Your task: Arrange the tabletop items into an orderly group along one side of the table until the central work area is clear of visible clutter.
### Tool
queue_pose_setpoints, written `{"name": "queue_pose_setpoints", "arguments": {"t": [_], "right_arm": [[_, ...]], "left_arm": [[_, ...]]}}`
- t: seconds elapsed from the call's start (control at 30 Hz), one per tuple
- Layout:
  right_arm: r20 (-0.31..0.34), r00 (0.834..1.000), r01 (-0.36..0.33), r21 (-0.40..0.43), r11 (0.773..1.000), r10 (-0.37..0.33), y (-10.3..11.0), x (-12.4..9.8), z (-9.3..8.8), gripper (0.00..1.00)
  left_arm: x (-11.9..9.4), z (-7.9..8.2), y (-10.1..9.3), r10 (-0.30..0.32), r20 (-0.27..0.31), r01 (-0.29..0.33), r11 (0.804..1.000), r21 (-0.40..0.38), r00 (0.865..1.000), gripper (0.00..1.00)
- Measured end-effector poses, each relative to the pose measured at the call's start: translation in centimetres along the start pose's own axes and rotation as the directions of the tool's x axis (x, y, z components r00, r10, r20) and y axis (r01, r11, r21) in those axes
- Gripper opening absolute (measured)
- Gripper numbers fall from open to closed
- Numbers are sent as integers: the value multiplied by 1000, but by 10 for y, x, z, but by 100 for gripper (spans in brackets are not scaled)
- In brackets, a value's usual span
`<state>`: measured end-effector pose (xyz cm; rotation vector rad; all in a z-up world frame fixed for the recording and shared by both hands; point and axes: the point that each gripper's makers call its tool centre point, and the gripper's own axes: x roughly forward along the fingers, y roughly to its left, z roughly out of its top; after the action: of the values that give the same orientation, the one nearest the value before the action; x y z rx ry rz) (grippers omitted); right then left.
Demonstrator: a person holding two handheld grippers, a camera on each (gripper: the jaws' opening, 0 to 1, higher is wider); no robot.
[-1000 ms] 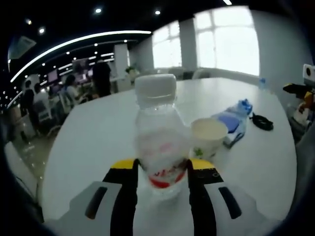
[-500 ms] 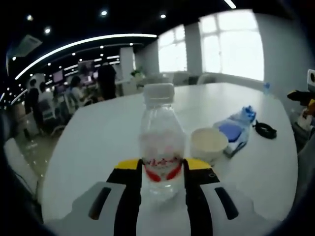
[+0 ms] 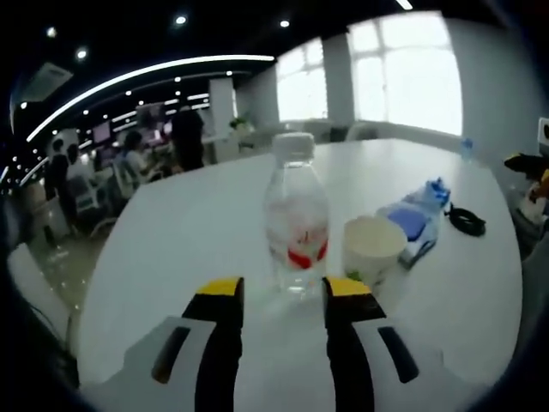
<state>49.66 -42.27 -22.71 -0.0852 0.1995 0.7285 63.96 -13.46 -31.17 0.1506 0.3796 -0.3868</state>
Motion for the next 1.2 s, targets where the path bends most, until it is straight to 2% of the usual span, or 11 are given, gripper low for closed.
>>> {"name": "queue_pose_setpoints", "arguments": {"t": [0.27, 0.53, 0.67, 0.9, 0.93, 1.2], "right_arm": [[-1, 1000, 7, 4, 1000, -7, -2, -1, -1, 60], [-13, 1000, 6, 4, 1000, -6, -1, -1, -3, 60], [-22, 1000, 6, 4, 1000, -6, -1, -1, -5, 59], [-33, 999, 12, 4, 1000, -11, -3, 0, -7, 59], [-35, 999, 14, 6, 1000, -14, -4, 0, -8, 59], [-48, 999, 17, 3, 1000, -17, -5, 1, -11, 59]], "left_arm": [[2, 11, 3, -24, 14, 23, 999, 23, 1000, 44], [6, 21, 4, -72, 43, 71, 997, 24, 996, 60], [12, 29, 5, -113, 77, 113, 994, 3, 991, 71], [19, 42, 0, -182, 117, 182, 983, 3, 976, 75], [21, 45, -3, -206, 127, 205, 979, 16, 970, 74], [33, 49, -11, -284, 123, 280, 959, 43, 951, 72]]}}
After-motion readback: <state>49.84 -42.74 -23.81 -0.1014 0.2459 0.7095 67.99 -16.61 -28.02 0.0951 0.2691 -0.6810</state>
